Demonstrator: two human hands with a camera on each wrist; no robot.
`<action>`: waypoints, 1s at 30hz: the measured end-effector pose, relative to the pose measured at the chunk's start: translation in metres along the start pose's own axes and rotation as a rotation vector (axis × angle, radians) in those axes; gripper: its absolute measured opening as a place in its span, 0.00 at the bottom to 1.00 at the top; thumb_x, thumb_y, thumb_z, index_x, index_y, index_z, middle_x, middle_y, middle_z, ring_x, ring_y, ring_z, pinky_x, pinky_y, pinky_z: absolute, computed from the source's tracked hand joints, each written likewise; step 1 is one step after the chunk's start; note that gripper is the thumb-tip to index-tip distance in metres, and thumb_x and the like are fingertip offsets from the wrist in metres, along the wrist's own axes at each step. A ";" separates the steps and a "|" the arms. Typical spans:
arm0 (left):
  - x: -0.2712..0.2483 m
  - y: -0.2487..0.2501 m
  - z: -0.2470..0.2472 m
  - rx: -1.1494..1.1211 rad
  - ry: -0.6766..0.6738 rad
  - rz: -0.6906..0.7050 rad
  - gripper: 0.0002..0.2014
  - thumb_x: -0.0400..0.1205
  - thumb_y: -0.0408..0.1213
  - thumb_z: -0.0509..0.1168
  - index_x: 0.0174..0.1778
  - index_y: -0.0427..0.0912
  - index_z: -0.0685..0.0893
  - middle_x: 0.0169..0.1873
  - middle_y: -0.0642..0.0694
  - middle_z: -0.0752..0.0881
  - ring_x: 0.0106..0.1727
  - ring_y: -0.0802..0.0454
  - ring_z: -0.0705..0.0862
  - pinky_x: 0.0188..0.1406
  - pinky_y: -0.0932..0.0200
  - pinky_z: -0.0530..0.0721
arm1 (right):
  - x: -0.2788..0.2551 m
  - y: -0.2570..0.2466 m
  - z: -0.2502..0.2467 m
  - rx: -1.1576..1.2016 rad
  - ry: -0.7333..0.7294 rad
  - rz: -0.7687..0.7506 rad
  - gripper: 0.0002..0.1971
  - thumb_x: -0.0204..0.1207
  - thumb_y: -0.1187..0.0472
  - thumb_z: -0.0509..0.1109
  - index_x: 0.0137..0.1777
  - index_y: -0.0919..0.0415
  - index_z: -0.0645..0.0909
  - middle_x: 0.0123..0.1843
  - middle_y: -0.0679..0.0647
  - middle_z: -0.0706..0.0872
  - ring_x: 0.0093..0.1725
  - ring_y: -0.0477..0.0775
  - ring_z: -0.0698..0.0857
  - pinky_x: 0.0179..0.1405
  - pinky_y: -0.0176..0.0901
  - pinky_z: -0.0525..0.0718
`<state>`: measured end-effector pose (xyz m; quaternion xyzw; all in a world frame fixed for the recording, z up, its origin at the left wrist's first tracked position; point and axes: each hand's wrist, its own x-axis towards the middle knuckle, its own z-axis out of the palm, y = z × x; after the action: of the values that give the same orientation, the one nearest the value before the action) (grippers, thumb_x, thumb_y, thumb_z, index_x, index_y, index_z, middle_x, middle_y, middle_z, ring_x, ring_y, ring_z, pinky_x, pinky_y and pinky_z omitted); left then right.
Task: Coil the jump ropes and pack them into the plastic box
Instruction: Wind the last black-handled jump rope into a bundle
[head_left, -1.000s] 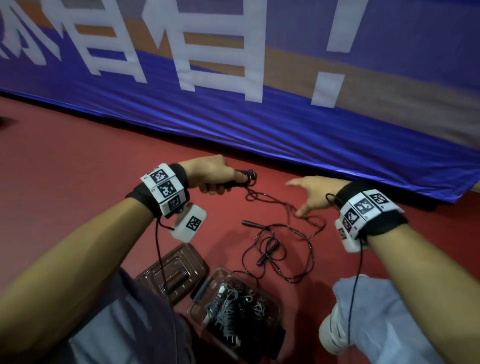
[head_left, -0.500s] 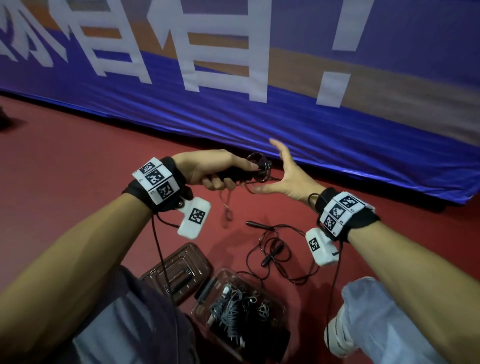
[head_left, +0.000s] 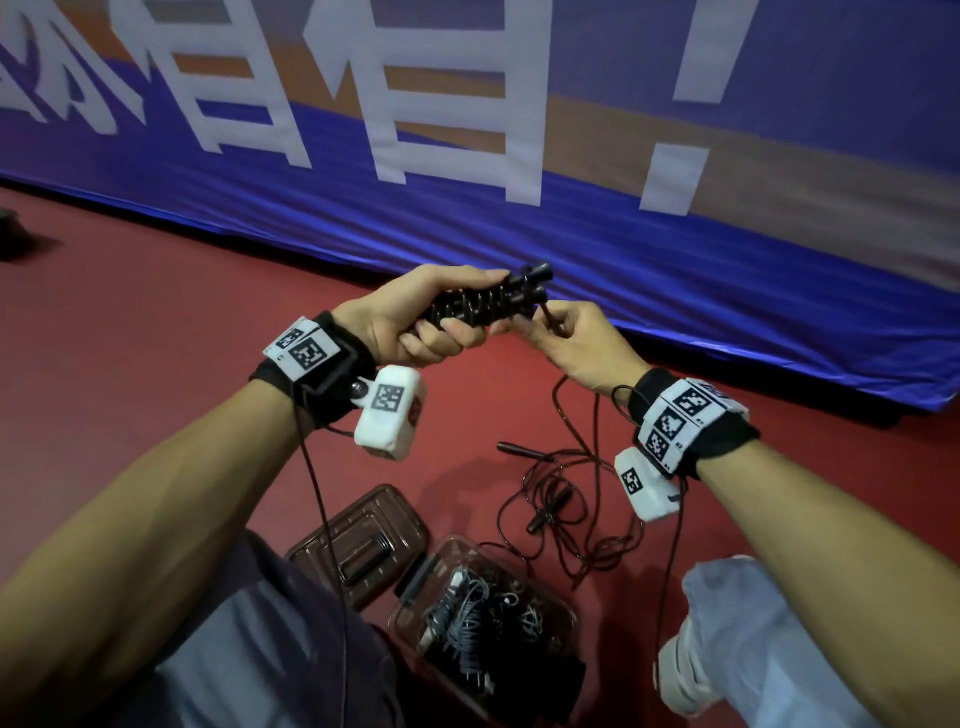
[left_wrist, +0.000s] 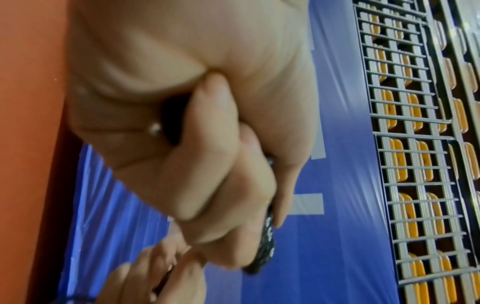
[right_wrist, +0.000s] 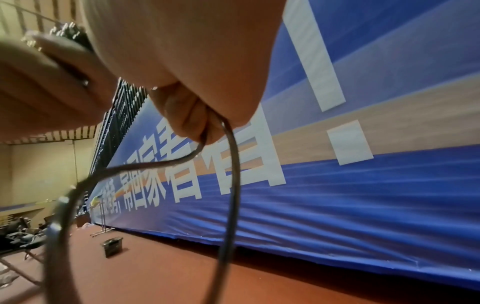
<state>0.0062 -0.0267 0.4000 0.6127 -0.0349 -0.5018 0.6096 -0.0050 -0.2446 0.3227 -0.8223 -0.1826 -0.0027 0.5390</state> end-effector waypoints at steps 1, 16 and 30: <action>0.000 0.000 0.002 -0.032 -0.028 0.031 0.23 0.82 0.61 0.59 0.43 0.41 0.79 0.20 0.53 0.66 0.15 0.63 0.52 0.12 0.72 0.46 | 0.000 0.000 -0.001 -0.037 0.035 0.002 0.28 0.84 0.37 0.66 0.43 0.66 0.83 0.26 0.44 0.67 0.27 0.45 0.63 0.29 0.45 0.61; 0.040 -0.010 -0.007 0.670 0.865 0.375 0.27 0.83 0.60 0.65 0.36 0.37 0.86 0.22 0.45 0.80 0.16 0.51 0.72 0.14 0.65 0.65 | -0.004 0.003 0.009 -0.524 0.079 -0.077 0.19 0.90 0.50 0.60 0.40 0.59 0.79 0.33 0.52 0.84 0.35 0.57 0.83 0.39 0.55 0.79; 0.047 -0.032 0.015 1.238 0.282 0.014 0.11 0.70 0.42 0.80 0.39 0.44 0.85 0.28 0.44 0.84 0.24 0.45 0.78 0.23 0.51 0.77 | -0.015 0.005 -0.057 -0.608 -0.169 -0.119 0.25 0.64 0.24 0.72 0.37 0.45 0.89 0.32 0.44 0.85 0.34 0.48 0.81 0.33 0.50 0.76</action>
<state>0.0013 -0.0602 0.3516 0.9116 -0.2418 -0.2994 0.1444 -0.0065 -0.3018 0.3390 -0.9309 -0.2653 -0.0202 0.2504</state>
